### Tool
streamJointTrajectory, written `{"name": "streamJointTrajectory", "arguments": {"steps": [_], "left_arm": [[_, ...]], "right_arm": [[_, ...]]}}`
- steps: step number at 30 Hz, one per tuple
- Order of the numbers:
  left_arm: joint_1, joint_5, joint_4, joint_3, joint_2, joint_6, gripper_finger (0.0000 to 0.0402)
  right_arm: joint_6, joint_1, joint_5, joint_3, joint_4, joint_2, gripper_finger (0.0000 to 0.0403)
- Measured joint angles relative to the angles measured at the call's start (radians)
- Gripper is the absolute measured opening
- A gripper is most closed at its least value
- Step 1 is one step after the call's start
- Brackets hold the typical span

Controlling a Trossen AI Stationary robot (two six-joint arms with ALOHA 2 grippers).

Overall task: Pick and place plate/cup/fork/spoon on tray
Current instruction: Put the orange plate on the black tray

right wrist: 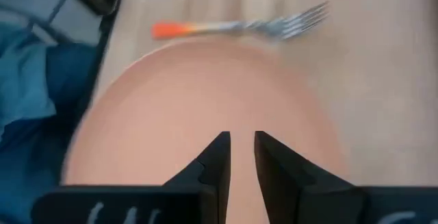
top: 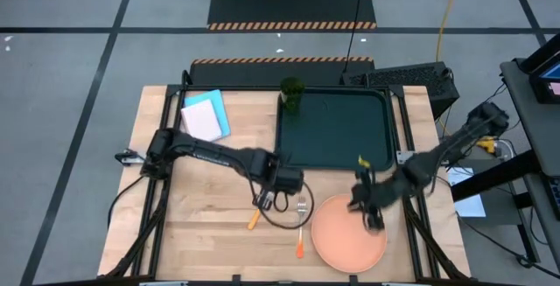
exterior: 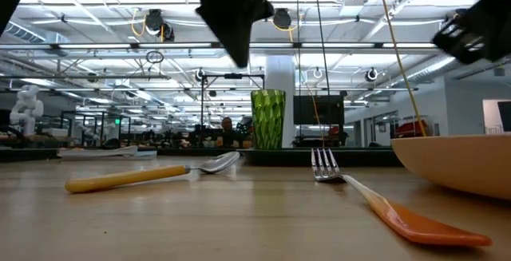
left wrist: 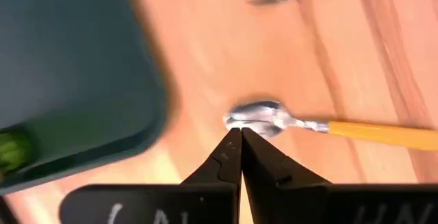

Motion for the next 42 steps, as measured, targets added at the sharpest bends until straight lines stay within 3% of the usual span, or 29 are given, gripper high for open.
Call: {"name": "streamJointTrajectory", "arguments": {"steps": [9, 13, 17, 23, 29, 37, 42], "left_arm": [[-0.083, 0.049, 0.155, -0.125, 0.000, -0.022, 0.0008], [-0.103, 0.051, 0.242, -0.137, 0.000, -0.021, 0.0019], [-0.126, 0.049, 0.288, -0.137, 0.000, -0.035, 0.0014], [-0.175, 0.051, 0.359, -0.137, 0.000, -0.095, 0.0003], [-0.212, 0.049, 0.501, -0.137, 0.000, -0.109, 0.0019], [-0.228, 0.048, 0.555, -0.137, 0.000, -0.161, 0.0015], [-0.240, 0.018, 0.560, -0.137, 0.000, -0.236, 0.0007]], "right_arm": [[0.231, 0.252, -0.033, 0.344, -0.253, 0.329, 0.0066], [0.322, 0.308, -0.037, 0.481, -0.408, 0.417, 0.0089], [0.370, 0.368, -0.036, 0.558, -0.431, 0.482, 0.0124], [0.470, 0.459, -0.037, 0.585, -0.377, 0.558, 0.0165], [0.498, 0.512, -0.037, 0.585, -0.336, 0.623, 0.0178], [0.358, 0.517, -0.030, 0.584, -0.339, 0.663, 0.0179], [0.277, 0.507, 0.033, 0.582, -0.375, 0.663, 0.0179]]}}
